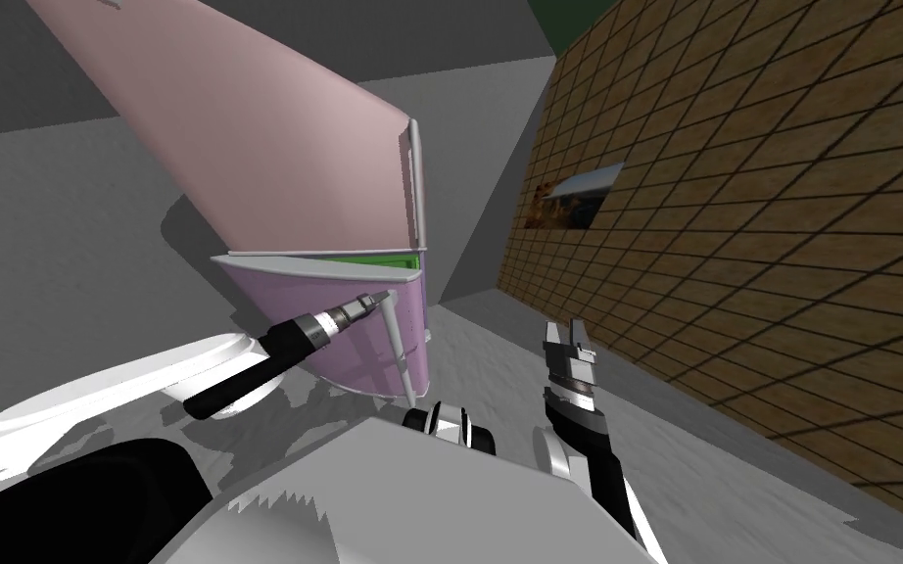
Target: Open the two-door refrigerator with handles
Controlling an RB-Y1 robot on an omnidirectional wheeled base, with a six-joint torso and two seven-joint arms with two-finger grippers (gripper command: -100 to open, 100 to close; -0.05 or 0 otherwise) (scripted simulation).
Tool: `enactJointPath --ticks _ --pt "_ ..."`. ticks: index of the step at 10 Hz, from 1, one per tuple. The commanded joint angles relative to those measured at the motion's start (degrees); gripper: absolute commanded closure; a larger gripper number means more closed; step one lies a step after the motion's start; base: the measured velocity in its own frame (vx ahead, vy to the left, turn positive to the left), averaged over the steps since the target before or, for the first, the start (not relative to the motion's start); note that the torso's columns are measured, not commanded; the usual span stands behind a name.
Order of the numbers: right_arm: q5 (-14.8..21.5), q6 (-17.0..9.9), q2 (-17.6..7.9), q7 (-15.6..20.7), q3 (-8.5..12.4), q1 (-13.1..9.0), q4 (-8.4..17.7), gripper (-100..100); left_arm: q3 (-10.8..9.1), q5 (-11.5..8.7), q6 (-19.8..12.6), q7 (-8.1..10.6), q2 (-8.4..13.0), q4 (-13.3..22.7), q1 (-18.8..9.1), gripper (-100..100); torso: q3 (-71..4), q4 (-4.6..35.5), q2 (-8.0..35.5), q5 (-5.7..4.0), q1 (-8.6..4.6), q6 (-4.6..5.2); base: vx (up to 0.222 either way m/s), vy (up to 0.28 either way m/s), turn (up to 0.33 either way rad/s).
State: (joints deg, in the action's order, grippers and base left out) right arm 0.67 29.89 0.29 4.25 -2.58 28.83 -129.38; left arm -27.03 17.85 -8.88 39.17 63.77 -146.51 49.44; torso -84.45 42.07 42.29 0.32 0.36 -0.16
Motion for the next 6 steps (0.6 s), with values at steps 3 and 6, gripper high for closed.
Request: enactJointPath --ticks 3,6 --pt "0.0 0.0 0.0 0.0 0.0 0.01 0.0 0 -0.83 5.26 2.05 6.0 0.68 0.21 2.36 100 -0.16 -0.18 -0.33 -0.15 -0.57 0.2 -0.326 0.085 -0.197" --pt "0.0 0.01 -0.01 0.0 0.01 0.03 -0.01 0 -0.36 5.81 2.37 6.03 0.94 -0.36 1.21 100 -0.08 0.03 -0.05 -0.2 -0.3 0.15 -0.176 0.117 -0.115"
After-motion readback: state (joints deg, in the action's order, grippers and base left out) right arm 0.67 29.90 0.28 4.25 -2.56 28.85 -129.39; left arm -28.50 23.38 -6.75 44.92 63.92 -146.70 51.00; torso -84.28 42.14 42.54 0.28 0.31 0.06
